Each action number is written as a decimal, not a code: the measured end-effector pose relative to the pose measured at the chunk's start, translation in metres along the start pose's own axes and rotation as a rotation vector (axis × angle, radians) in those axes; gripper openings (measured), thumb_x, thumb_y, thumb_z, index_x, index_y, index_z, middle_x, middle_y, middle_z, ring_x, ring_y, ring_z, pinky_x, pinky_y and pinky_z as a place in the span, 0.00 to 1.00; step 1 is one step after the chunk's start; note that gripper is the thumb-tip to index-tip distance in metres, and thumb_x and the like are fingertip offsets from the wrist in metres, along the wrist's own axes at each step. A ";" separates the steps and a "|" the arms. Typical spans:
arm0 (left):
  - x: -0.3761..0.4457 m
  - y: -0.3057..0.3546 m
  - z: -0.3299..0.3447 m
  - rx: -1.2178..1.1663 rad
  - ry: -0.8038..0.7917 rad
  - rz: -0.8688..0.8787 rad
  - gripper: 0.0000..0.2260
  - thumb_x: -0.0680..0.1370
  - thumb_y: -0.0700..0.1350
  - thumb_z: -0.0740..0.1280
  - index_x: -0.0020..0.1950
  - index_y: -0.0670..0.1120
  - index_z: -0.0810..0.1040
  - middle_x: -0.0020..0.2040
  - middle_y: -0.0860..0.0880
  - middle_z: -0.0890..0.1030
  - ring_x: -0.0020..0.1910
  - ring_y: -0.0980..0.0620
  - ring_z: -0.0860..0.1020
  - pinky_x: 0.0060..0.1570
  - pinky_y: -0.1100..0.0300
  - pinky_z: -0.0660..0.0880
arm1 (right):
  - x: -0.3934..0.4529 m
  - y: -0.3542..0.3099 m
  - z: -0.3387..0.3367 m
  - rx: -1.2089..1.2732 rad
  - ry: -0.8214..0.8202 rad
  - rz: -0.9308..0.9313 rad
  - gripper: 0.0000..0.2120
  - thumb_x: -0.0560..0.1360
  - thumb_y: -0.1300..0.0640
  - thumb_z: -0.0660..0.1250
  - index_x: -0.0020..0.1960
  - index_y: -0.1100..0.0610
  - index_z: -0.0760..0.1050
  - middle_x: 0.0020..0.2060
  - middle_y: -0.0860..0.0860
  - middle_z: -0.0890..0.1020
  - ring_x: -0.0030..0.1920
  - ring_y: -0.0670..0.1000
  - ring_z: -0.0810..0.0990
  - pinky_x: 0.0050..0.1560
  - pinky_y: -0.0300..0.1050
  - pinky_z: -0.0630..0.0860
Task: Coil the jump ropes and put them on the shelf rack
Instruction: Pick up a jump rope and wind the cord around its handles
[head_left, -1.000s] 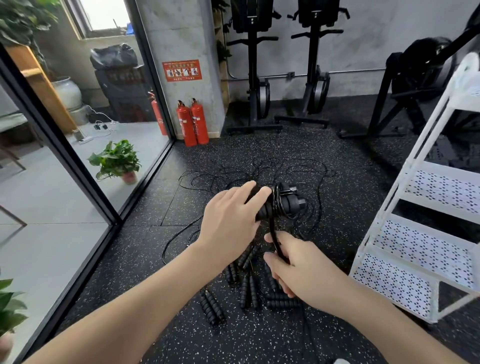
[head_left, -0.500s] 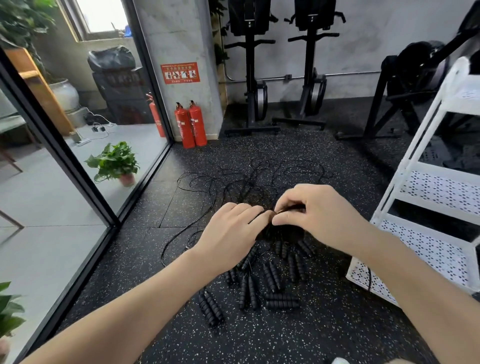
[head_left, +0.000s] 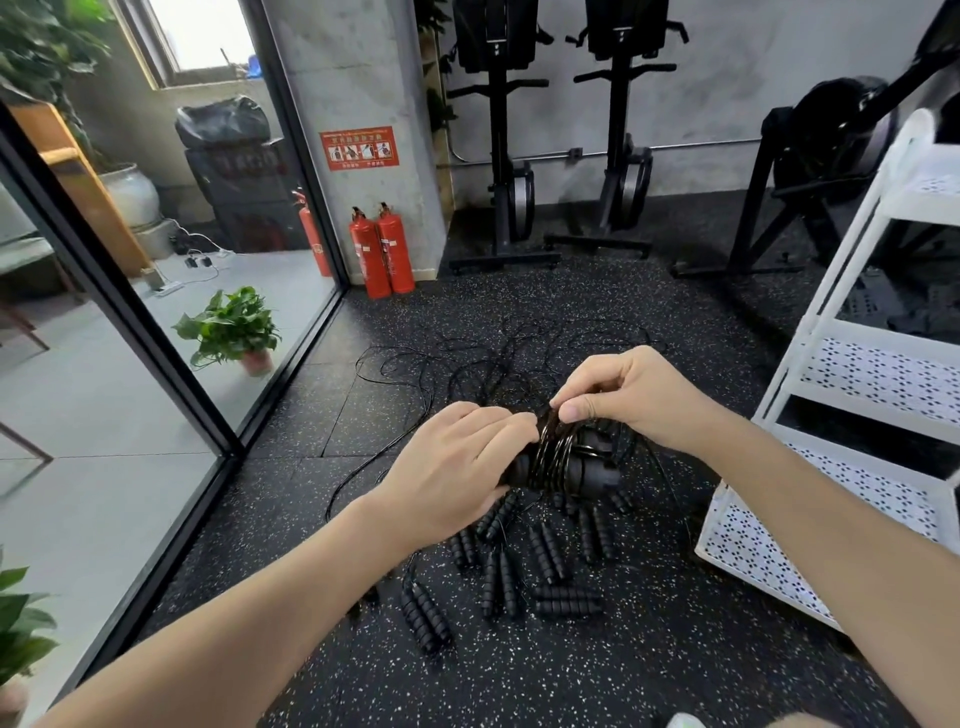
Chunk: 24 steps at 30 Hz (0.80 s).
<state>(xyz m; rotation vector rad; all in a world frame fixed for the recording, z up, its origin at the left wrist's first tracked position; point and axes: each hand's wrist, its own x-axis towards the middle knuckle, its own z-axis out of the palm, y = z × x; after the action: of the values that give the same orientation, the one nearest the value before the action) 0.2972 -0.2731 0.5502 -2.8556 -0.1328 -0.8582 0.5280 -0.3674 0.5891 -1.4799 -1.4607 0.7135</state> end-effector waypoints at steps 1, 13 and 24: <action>0.000 0.001 0.000 -0.014 0.010 -0.014 0.30 0.63 0.41 0.84 0.61 0.44 0.74 0.61 0.48 0.83 0.58 0.50 0.77 0.55 0.55 0.73 | 0.000 0.003 0.000 0.012 -0.002 0.003 0.06 0.68 0.55 0.79 0.45 0.53 0.87 0.42 0.56 0.87 0.47 0.63 0.83 0.52 0.54 0.79; 0.018 0.007 -0.015 0.094 0.283 -0.316 0.23 0.67 0.40 0.81 0.61 0.45 0.83 0.61 0.48 0.83 0.59 0.46 0.81 0.54 0.49 0.79 | -0.040 0.017 0.072 -0.483 -0.051 0.212 0.15 0.85 0.48 0.57 0.68 0.53 0.71 0.50 0.49 0.82 0.40 0.39 0.79 0.41 0.37 0.73; 0.010 -0.016 -0.001 0.234 0.068 -0.210 0.21 0.71 0.40 0.73 0.64 0.43 0.78 0.58 0.46 0.81 0.55 0.41 0.78 0.51 0.47 0.74 | -0.045 -0.032 0.081 -0.986 0.177 -0.213 0.15 0.69 0.64 0.78 0.45 0.54 0.74 0.37 0.48 0.73 0.29 0.51 0.76 0.25 0.43 0.73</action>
<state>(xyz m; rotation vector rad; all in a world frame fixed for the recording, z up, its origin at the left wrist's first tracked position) 0.3027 -0.2568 0.5582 -2.6231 -0.4973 -0.9087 0.4359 -0.3983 0.5749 -1.9681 -1.8939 -0.3487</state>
